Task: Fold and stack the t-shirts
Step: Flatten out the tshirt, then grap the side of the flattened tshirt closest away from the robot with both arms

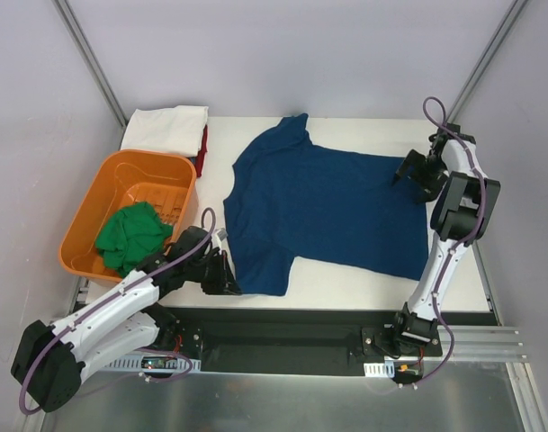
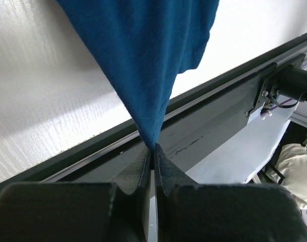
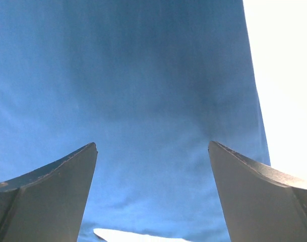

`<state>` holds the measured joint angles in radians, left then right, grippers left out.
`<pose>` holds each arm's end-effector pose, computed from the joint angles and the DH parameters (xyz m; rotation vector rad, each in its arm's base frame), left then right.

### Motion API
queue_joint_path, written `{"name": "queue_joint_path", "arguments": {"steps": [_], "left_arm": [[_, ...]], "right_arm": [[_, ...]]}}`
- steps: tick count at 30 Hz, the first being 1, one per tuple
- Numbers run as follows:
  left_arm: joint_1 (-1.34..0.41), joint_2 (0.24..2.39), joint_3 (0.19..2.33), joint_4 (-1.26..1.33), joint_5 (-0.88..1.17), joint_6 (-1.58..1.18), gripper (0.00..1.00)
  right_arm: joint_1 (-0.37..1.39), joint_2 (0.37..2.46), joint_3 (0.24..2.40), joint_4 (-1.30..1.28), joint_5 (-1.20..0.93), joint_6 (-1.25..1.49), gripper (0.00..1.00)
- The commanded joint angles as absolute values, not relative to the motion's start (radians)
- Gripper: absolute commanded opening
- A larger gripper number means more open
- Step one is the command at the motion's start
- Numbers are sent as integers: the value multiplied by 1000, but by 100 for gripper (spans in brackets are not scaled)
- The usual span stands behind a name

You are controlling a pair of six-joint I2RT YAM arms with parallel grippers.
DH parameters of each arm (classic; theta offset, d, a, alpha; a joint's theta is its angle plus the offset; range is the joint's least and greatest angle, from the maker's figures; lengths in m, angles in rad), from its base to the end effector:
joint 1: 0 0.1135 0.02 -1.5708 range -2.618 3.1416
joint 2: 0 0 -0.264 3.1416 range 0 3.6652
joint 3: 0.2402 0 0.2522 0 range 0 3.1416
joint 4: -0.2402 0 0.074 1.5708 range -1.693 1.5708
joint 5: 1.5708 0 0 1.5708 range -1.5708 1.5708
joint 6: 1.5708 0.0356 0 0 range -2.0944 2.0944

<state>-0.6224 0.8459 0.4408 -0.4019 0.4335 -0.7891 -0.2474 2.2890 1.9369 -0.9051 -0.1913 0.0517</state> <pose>0.1272 -0.1097 0.1929 0.0127 2.6173 -1.1161 0.4651 -0.1105 0.1805 0.3756 2.7780 0.2243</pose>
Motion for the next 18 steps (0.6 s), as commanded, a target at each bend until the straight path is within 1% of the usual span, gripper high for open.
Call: {"name": "queue_joint_path", "arguments": {"steps": [1, 2, 3, 4, 5, 7, 8, 10, 11, 14, 16, 18], "left_arm": [[-629, 807, 469, -405, 437, -752, 0], [-627, 807, 471, -403, 431, -750, 0], [-629, 805, 469, -400, 420, -749, 0], [-627, 804, 468, -387, 417, -747, 0], [-629, 804, 468, -379, 417, -747, 0], [-629, 804, 466, -351, 410, -747, 0], [-630, 807, 469, -341, 407, -741, 0], [-630, 816, 486, -321, 410, -721, 0], [-630, 822, 494, -305, 408, -716, 0], [-630, 847, 505, -272, 411, -713, 0], [-629, 854, 502, -253, 414, -712, 0], [-629, 874, 502, -235, 422, -707, 0]], "right_arm": [[-244, 1989, 1751, -891, -181, 60, 97], [-244, 1874, 1680, -864, -161, 78, 97], [-247, 1812, 1613, -851, -143, 103, 97], [-250, 1751, 1468, -838, -109, 145, 97], [-253, 1633, 1397, -821, -94, 176, 97], [-276, 1519, 1251, -816, -55, 239, 97], [-290, 1414, 1121, -807, -60, 280, 97], [-327, 1314, 992, -808, -55, 313, 97], [-340, 1219, 886, -816, -54, 327, 97], [-417, 1056, 743, -839, -55, 344, 97], [-459, 962, 689, -838, -52, 359, 97], [-485, 922, 626, -816, -43, 377, 97]]}}
